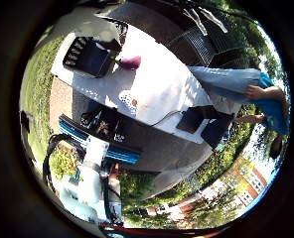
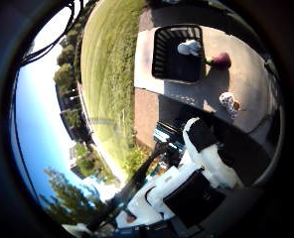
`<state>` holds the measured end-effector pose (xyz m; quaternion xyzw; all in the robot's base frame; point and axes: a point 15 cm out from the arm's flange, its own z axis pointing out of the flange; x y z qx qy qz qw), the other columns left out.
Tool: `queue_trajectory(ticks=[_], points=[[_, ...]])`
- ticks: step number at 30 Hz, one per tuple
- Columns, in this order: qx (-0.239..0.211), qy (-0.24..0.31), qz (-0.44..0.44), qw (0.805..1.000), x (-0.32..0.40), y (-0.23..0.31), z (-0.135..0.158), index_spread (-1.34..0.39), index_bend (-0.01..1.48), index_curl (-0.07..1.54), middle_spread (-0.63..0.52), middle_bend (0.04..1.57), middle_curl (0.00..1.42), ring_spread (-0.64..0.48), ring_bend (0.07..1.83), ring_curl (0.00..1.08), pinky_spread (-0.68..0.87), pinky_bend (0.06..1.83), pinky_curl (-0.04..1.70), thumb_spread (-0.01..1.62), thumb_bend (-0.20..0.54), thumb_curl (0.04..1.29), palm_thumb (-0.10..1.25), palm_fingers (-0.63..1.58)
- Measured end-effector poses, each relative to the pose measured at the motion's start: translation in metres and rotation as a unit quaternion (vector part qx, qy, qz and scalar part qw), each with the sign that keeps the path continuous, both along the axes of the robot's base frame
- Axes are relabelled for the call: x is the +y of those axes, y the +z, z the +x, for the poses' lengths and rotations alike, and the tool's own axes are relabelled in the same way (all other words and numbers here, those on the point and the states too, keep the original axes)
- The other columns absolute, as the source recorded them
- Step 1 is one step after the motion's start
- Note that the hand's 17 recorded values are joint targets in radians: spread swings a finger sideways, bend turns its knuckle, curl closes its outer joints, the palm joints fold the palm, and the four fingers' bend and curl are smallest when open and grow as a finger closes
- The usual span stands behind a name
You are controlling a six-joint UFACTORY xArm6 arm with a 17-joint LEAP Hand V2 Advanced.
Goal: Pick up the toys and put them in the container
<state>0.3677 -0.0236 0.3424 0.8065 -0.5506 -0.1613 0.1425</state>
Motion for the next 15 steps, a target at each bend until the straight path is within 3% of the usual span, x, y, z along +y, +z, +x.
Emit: queue_trajectory(ticks=[7, 10, 15], points=[[-0.001, -0.074, -0.029, 0.997, -0.087, -0.063, -0.031, -0.16, 0.15, 0.31, 0.12, 0.20, 0.37, 0.30, 0.54, 0.31, 0.48, 0.87, 0.35, 1.19, -0.028, 0.44, 0.60, 0.04], [-0.019, -0.076, -0.028, 0.997, -0.096, -0.105, -0.029, -0.14, 0.15, 0.30, 0.12, 0.20, 0.37, 0.30, 0.53, 0.31, 0.48, 0.86, 0.34, 1.19, -0.026, 0.43, 0.60, 0.06], [-0.012, -0.076, -0.018, 0.997, -0.096, -0.196, -0.040, -0.10, 0.16, 0.28, 0.11, 0.19, 0.37, 0.30, 0.51, 0.30, 0.48, 0.84, 0.32, 1.19, -0.025, 0.42, 0.61, 0.08]])
